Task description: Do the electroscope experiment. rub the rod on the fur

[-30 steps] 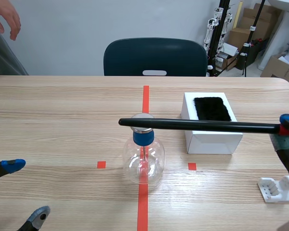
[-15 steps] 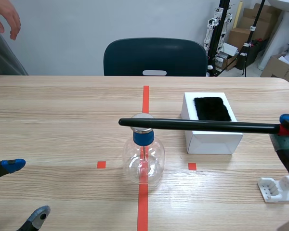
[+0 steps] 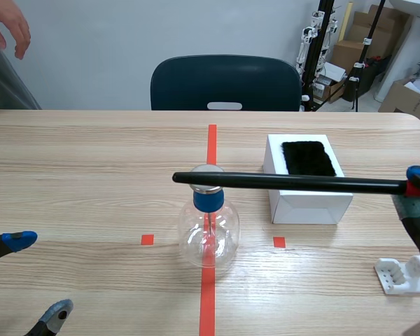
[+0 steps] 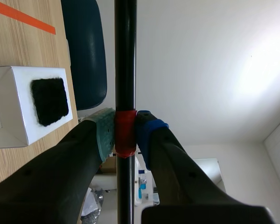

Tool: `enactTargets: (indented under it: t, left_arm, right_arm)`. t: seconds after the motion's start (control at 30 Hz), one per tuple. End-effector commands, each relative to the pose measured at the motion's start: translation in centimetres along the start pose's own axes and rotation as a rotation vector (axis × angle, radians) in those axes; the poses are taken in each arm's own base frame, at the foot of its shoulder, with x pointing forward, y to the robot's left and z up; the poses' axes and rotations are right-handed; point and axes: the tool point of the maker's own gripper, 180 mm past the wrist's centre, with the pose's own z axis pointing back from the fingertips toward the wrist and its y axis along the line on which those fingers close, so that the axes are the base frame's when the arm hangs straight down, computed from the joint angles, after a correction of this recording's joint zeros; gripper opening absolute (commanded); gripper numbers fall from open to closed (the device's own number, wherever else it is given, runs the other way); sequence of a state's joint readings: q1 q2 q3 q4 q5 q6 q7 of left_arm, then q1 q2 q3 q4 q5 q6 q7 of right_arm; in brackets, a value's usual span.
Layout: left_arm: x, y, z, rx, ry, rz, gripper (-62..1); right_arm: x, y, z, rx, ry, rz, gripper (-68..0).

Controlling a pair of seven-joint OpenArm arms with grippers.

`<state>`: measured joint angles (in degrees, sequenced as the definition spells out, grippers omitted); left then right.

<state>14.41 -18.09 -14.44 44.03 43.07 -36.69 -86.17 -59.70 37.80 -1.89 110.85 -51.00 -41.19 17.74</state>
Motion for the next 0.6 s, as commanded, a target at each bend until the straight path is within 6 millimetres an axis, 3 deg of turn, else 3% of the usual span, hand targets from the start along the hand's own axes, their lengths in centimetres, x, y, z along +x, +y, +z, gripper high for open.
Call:
enactTargets:
  t: [0.0, 0.57]
  left_arm:
    - [1.36, 0.40, -0.11, 0.007, -0.064, -0.014, 1.4]
    - [1.36, 0.40, -0.11, 0.007, -0.064, -0.014, 1.4]
  right_arm:
    - [-0.05, -1.75, -0.35, -0.082, -0.010, 0.026, -67.4]
    - [0.13, -1.74, -0.35, -0.082, -0.020, 0.027, -67.3]
